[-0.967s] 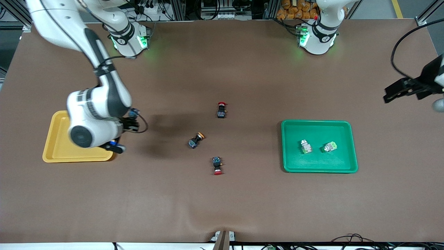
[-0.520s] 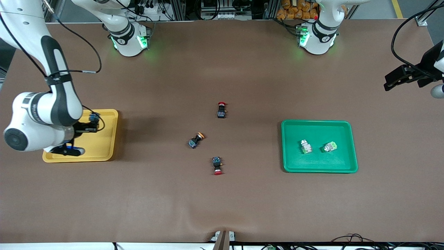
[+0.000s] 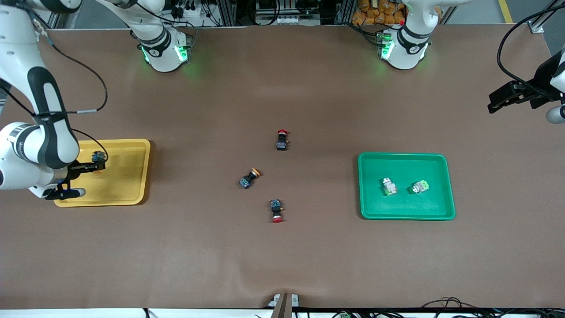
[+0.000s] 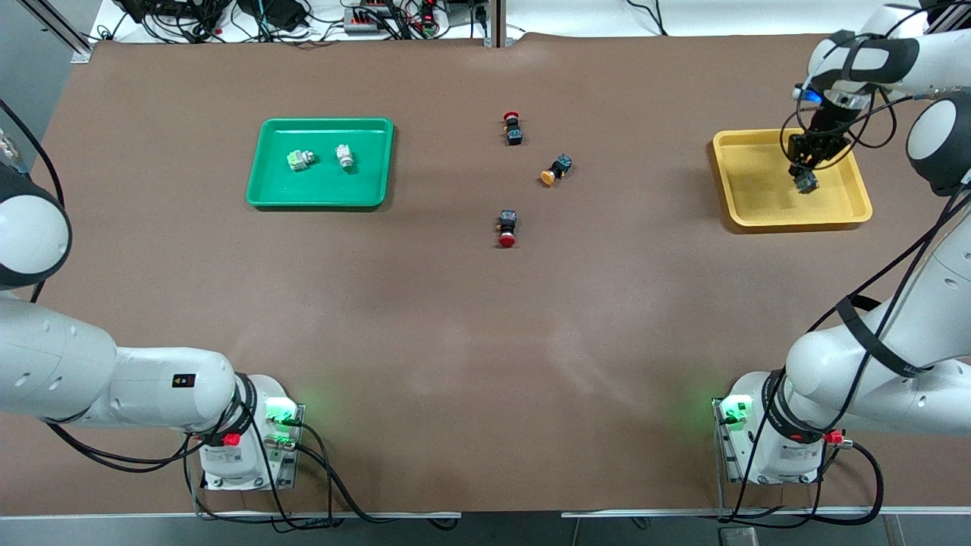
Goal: Place green and yellow buttons in trays
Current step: 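Carry the yellow button to the yellow tray while the left gripper withdraws, then lower the yellow button into the yellow tray and open the right gripper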
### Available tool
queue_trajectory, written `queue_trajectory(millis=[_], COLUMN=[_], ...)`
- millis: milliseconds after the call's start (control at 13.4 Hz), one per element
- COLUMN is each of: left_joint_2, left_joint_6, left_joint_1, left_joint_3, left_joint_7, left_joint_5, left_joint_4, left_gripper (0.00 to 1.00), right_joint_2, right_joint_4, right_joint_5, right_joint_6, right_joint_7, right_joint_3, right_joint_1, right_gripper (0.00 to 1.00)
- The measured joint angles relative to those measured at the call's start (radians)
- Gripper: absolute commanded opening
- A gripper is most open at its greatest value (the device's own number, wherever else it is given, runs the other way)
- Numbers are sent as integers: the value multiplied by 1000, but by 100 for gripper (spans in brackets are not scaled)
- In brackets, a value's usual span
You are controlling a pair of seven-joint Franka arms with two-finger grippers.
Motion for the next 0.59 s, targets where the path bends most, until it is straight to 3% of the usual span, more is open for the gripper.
queue_trajectory(millis=[297, 372, 446, 520, 595], left_joint_2=[0, -1, -1, -1, -1], left_joint_6=[0, 0, 0, 0, 0], left_joint_1=[0, 0, 0, 0, 0], left_joint_3=[0, 0, 0, 0, 0], left_joint_7=[0, 0, 0, 0, 0], left_joint_5=[0, 0, 0, 0, 0], left_joint_4=[-1, -1, -1, -1, -1], left_gripper=[100, 100, 100, 100, 100], right_joint_2=[58, 62, 64, 66, 69], right_joint_4=[39, 45, 48, 49, 50], right_joint_5=[1, 1, 2, 7, 21], right_joint_6=[14, 12, 11, 9, 9], right_joint_7=[-121, -130, -131, -131, -131], right_joint_3=[1, 1, 2, 4, 6], right_joint_1=[-59, -65, -66, -66, -66], right_gripper=[0, 15, 72, 100, 100])
